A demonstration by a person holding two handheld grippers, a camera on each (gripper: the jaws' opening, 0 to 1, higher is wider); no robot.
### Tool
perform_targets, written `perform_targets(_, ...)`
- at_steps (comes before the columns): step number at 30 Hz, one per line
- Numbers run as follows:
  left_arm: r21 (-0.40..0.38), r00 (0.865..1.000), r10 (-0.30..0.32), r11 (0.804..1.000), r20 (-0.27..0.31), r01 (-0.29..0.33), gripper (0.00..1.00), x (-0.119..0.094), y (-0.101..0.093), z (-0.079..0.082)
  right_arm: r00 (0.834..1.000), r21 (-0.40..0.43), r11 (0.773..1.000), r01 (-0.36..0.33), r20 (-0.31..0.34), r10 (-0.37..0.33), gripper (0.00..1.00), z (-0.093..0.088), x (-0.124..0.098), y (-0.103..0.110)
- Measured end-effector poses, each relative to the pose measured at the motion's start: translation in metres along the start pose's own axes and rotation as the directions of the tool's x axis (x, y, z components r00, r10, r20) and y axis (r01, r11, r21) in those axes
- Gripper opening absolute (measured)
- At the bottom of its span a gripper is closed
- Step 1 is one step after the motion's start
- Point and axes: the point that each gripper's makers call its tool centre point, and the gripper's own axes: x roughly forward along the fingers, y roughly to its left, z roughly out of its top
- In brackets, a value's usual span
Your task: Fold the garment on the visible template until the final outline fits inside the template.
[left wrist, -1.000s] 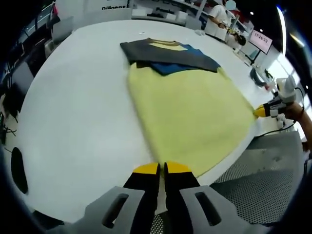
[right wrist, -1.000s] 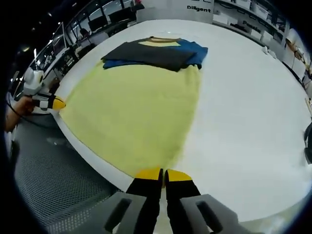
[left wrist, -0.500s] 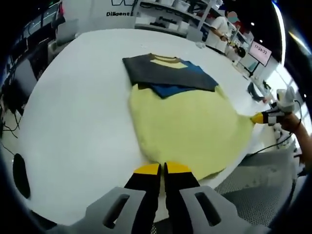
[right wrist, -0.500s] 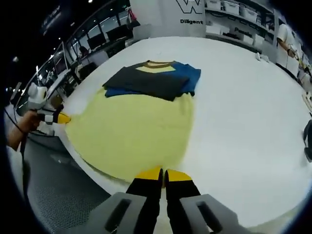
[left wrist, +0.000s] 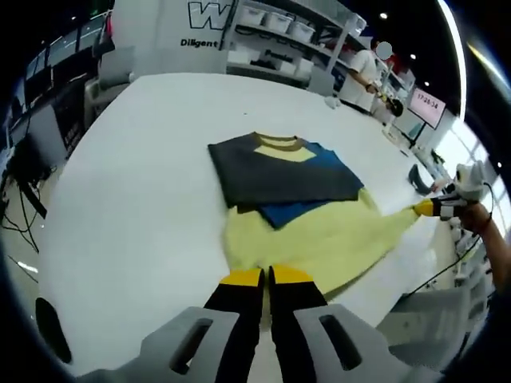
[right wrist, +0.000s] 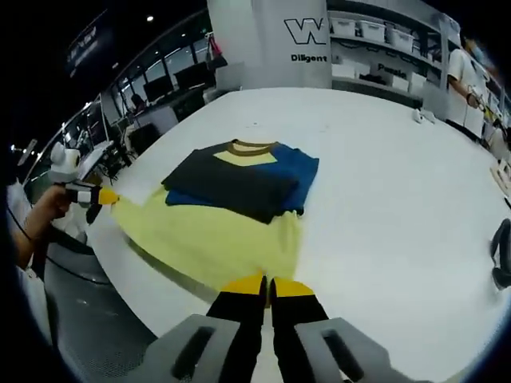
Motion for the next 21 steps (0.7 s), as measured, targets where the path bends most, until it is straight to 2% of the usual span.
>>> perform_targets(6,0.003,1.000,0.000,1.000,0.021,0.000,0.03,0.011,0.007,0.028,1.000,-0.027,1.000,0.010,0.019,-0.009,0.00,0.025,0.011,-0.008)
perform_targets(10,-0.058,0.999,-0.025,0.998,0.047,0.027,0.03,0.019,0.011,0.046,1.000,-0.041,0.999,0.017,0.026,-0.016,0.00,0.039,0.018,-0.014)
perform_targets(14,-0.056,0.998,-0.019,0.998,0.062,0.023,0.03,0.026,0.016,0.060,0.999,-0.054,0.998,0.023,0.029,-0.021,0.00,0.049,0.024,-0.020)
perform_targets(20,-0.065,0.995,-0.011,0.998,0.102,0.018,0.03,0.032,0.018,0.082,0.998,-0.070,0.997,0.033,0.054,-0.030,0.00,0.075,0.034,-0.030)
perform_targets(21,-0.062,0.994,-0.010,0.998,0.113,0.017,0.03,0.034,0.018,0.090,0.998,-0.077,0.996,0.037,0.062,-0.032,0.00,0.082,0.037,-0.031)
